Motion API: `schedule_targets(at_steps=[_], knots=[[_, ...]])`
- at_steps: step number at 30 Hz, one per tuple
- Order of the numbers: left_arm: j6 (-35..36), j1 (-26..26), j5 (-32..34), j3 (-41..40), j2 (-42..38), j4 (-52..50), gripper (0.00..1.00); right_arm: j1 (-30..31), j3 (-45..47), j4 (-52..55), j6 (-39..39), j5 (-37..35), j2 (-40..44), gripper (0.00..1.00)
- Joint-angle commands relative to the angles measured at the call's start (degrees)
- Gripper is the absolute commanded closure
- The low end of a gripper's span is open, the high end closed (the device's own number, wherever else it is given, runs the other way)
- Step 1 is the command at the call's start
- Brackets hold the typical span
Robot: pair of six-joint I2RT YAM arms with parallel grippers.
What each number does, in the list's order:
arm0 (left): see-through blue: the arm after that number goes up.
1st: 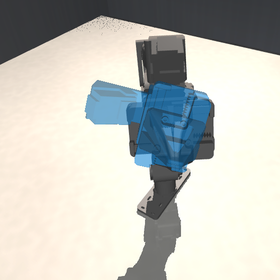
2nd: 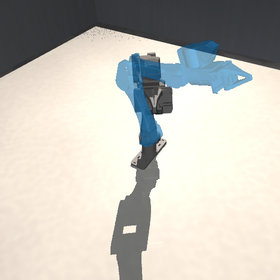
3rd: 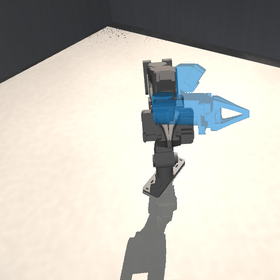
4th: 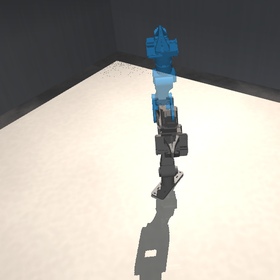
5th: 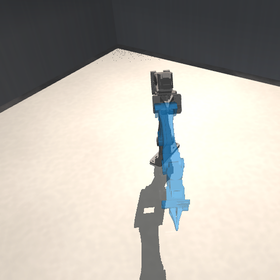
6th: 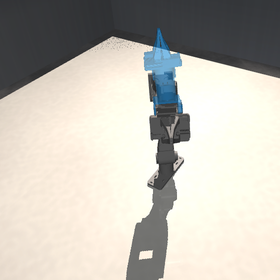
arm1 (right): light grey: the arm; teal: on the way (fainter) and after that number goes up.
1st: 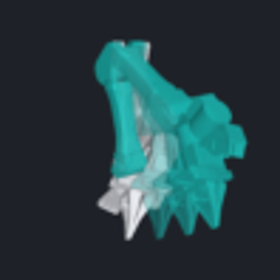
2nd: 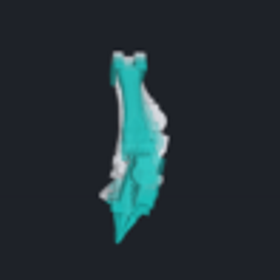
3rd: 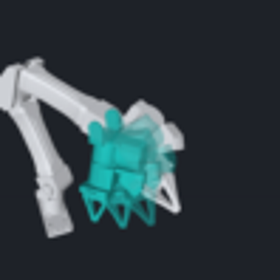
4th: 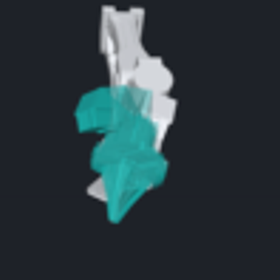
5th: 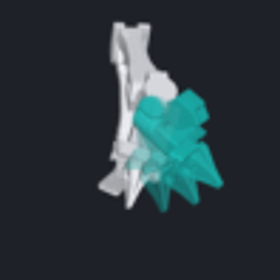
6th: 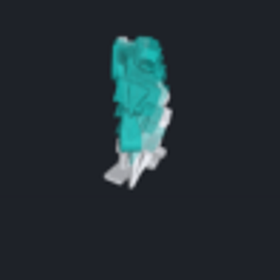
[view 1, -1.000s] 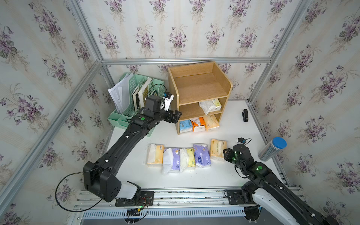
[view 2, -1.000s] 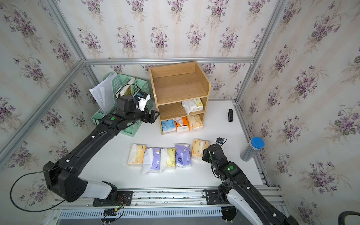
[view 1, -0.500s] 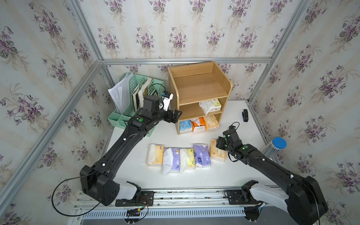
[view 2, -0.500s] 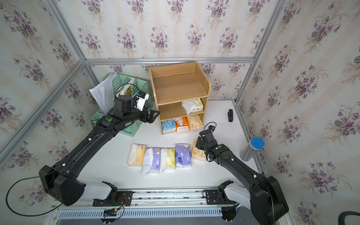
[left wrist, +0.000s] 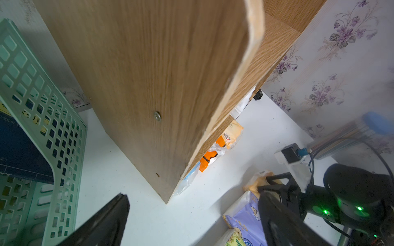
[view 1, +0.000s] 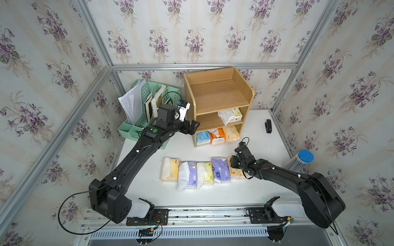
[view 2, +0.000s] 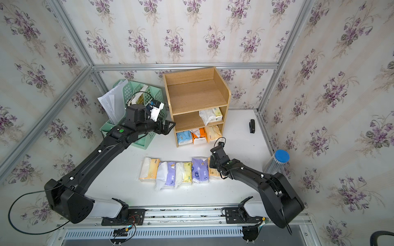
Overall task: Remove the tissue boxes from the shelf
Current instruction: Adjust the box of tissues at the center of the board.
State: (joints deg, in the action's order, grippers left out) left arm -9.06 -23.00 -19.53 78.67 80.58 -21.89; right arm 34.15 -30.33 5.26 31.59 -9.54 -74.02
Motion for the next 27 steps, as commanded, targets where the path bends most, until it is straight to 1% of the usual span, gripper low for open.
schedule_targets(at_steps=[1, 3, 4, 6, 8, 12, 16, 18, 21, 22, 23, 25, 27], knots=[[-0.02, 0.06, -0.39, 0.07, 0.11, 0.88, 0.01, 1.56, 2.11, 0.65, 2.55, 2.38, 3.61, 0.54], [0.09, 0.04, -0.09, 0.08, 0.11, 0.88, 0.01, 1.88, 2.70, 1.77, 2.68, 2.26, 6.00, 0.54], [0.16, 0.05, 0.01, 0.01, 0.11, 0.86, 0.01, 1.97, 2.81, 2.69, 2.97, 1.70, 7.39, 0.51], [0.10, 0.03, -0.11, 0.06, 0.07, 0.80, 0.01, 1.97, 2.74, 4.35, 3.55, -0.37, 10.11, 0.40], [0.01, 0.00, -0.16, 0.17, 1.39, 0.80, 0.01, 1.97, 1.78, 5.68, 3.68, -2.53, 13.36, 0.36], [-0.08, 0.05, 0.06, 0.25, 2.12, 0.68, 0.01, 1.74, -1.70, 4.43, 3.54, -2.89, 21.09, 0.34], [-1.06, 0.05, 1.86, 0.25, 2.37, 1.01, 0.01, -0.14, -3.95, -3.72, 6.01, -0.56, 26.34, 0.34], [-1.65, -0.02, 3.21, -0.40, 2.00, 1.74, 0.01, -1.34, -4.94, -7.67, 8.03, 0.08, 26.61, 0.35], [-2.01, 0.06, 7.12, -3.46, 0.95, 5.28, 0.01, -2.51, -6.16, -13.89, 11.53, 0.85, 24.07, 0.34], [-2.53, -0.11, 9.25, -5.36, -1.44, 7.20, 0.01, -5.28, -6.95, -15.79, 12.59, 1.97, 22.30, 0.33], [-3.41, -0.08, 11.30, -7.45, -2.55, 9.34, 0.01, -5.89, -7.87, -17.29, 13.23, 3.12, 20.35, 0.32], [-4.40, -0.79, 12.37, -10.76, -4.61, 12.63, 0.01, -6.53, -10.51, -18.49, 13.68, 3.59, 16.05, 0.30], [-4.01, -2.78, 16.39, -12.28, -6.23, 12.28, 0.01, -6.95, -13.20, -18.82, 13.76, 3.52, 12.25, 0.29]])
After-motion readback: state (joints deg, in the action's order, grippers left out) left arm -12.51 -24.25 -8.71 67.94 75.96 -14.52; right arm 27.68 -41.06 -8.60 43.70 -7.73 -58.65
